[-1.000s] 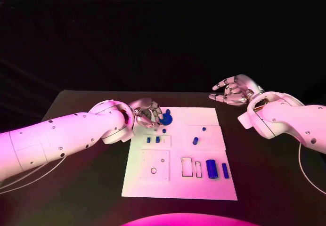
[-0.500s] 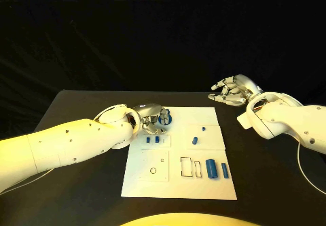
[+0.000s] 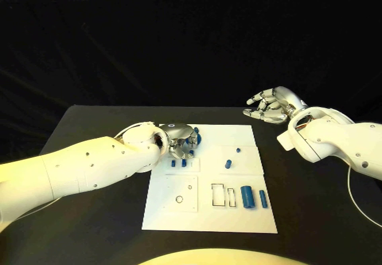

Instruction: Assemble the parts on the task board

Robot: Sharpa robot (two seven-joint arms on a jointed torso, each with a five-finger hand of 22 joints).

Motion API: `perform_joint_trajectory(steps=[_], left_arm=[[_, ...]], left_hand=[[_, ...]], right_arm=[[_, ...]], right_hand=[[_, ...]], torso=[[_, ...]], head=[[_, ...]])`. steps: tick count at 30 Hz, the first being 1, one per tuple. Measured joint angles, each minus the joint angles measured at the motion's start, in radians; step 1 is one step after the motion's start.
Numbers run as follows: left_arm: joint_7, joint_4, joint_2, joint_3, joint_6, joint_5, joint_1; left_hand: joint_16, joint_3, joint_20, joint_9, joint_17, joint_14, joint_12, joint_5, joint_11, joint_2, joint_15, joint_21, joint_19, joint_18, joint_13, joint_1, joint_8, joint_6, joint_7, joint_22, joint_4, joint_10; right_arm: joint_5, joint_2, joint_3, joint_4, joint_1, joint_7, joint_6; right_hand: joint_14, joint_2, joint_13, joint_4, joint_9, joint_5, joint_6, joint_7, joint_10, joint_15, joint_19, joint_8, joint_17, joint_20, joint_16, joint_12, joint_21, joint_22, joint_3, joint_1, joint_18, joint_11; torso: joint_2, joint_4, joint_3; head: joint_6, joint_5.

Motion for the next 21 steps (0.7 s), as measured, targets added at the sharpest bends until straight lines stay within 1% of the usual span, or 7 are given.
perform_joint_trajectory(steps=[2, 5, 8, 10, 14, 19, 21], left_arm=[[-0.003, -0.007, 0.004, 0.0, 0.008, -0.005, 0.0], [-0.007, -0.017, 0.012, 0.0, 0.017, -0.01, 0.0], [-0.01, -0.025, 0.018, 0.0, 0.025, -0.013, 0.0], [-0.012, -0.029, 0.021, 0.0, 0.028, -0.015, 0.0], [-0.013, -0.038, 0.025, 0.0, 0.033, -0.017, 0.0], [-0.012, -0.044, 0.029, 0.001, 0.034, -0.017, 0.0], [-0.011, -0.045, 0.029, 0.001, 0.035, -0.017, 0.0]], left_hand=[[0.002, 0.006, 0.0, -0.006, -0.002, 0.0, -0.001, 0.0, 0.0, 0.001, 0.0, 0.0, 0.0, 0.0, -0.006, 0.0, -0.002, 0.002, 0.0, 0.002, 0.0, 0.001], [0.016, 0.03, 0.0, -0.016, 0.001, 0.009, -0.009, 0.0, -0.004, 0.006, -0.002, 0.012, 0.0, 0.0, -0.019, 0.019, -0.017, 0.02, 0.001, 0.01, -0.008, 0.021], [0.021, 0.051, 0.0, -0.024, -0.001, 0.009, -0.019, 0.0, -0.002, 0.01, -0.002, 0.019, 0.0, 0.0, -0.031, 0.023, -0.027, 0.031, 0.002, 0.017, -0.015, 0.027], [0.021, 0.064, 0.0, -0.029, -0.009, 0.009, -0.029, 0.0, -0.003, 0.007, -0.002, 0.027, 0.0, 0.0, -0.039, 0.028, -0.033, 0.032, 0.004, 0.022, -0.022, 0.032], [0.028, 0.078, 0.0, -0.035, -0.012, 0.009, -0.036, 0.0, -0.006, 0.011, -0.002, 0.037, 0.0, 0.0, -0.048, 0.032, -0.04, 0.044, 0.005, 0.033, -0.029, 0.037], [0.034, 0.087, -0.001, -0.038, -0.011, 0.01, -0.036, 0.0, -0.002, 0.011, -0.002, 0.045, 0.001, 0.0, -0.056, 0.032, -0.041, 0.049, 0.008, 0.044, -0.031, 0.048], [0.042, 0.092, -0.008, -0.041, -0.005, 0.017, -0.041, 0.0, -0.008, 0.01, -0.005, 0.059, 0.008, 0.0, -0.06, 0.032, -0.047, 0.055, 0.002, 0.057, -0.037, 0.057]], right_arm=[[0.0, 0.0, 0.0, 0.0, 0.0, 0.0, 0.0], [0.0, 0.0, 0.0, 0.001, 0.0, 0.001, 0.0], [0.0, 0.001, 0.0, 0.001, 0.0, 0.001, 0.0], [0.0, 0.001, 0.0, 0.001, 0.0, 0.002, -0.001], [0.0, 0.001, 0.0, 0.002, 0.0, 0.002, -0.001], [0.0, 0.001, 0.0, 0.002, 0.0, 0.002, -0.001], [0.0, 0.001, 0.0, 0.002, 0.0, 0.002, -0.001]], right_hand=[[0.0, 0.0, -0.005, 0.0, 0.0, 0.0, 0.0, 0.0, -0.003, 0.0, 0.0, 0.004, 0.0, 0.0, 0.0, -0.005, 0.0, 0.0, 0.0, 0.0, 0.0, -0.003], [0.0, 0.0, -0.005, 0.0, 0.0, 0.0, 0.0, 0.0, -0.003, 0.0, 0.0, 0.004, 0.001, 0.0, 0.0, -0.006, 0.0, 0.0, 0.0, 0.0, 0.0, -0.003], [0.0, 0.0, -0.005, 0.0, 0.0, 0.0, 0.0, 0.0, -0.004, 0.0, 0.0, 0.004, 0.001, 0.0, 0.0, -0.006, 0.0, 0.0, 0.0, 0.0, 0.0, -0.004], [0.0, 0.0, -0.007, 0.0, 0.0, 0.0, 0.0, 0.0, -0.004, 0.0, 0.0, 0.004, 0.001, 0.0, 0.0, -0.006, 0.0, 0.0, 0.0, 0.0, 0.0, -0.004], [0.0, 0.0, -0.01, 0.0, 0.0, 0.0, -0.002, -0.002, -0.008, 0.0, 0.0, 0.004, 0.001, 0.0, 0.0, -0.006, 0.0, 0.0, 0.0, 0.0, 0.0, -0.001], [0.0, 0.0, -0.01, 0.0, 0.0, 0.0, -0.002, -0.002, -0.008, 0.0, 0.0, 0.004, 0.001, 0.0, 0.0, -0.006, 0.0, 0.0, 0.0, 0.0, 0.0, -0.001], [0.0, 0.0, -0.011, 0.0, 0.0, 0.0, -0.002, -0.002, -0.008, 0.0, 0.0, 0.004, 0.001, 0.0, -0.004, -0.01, 0.0, 0.0, 0.0, 0.0, 0.0, -0.001]], torso=[[0.0, 0.0003, 0.0001], [0.0, 0.0006, 0.0], [0.0, 0.0005, -0.0001], [0.0, 0.0004, -0.0001], [0.0, 0.0001, -0.0003], [0.0, 0.0002, -0.0002], [0.0, 0.0006, -0.0002]], head=[[-0.001, 0.0], [-0.001, 0.0], [-0.001, -0.001], [-0.001, -0.001], [-0.003, -0.002], [-0.004, -0.004], [-0.005, -0.004]])
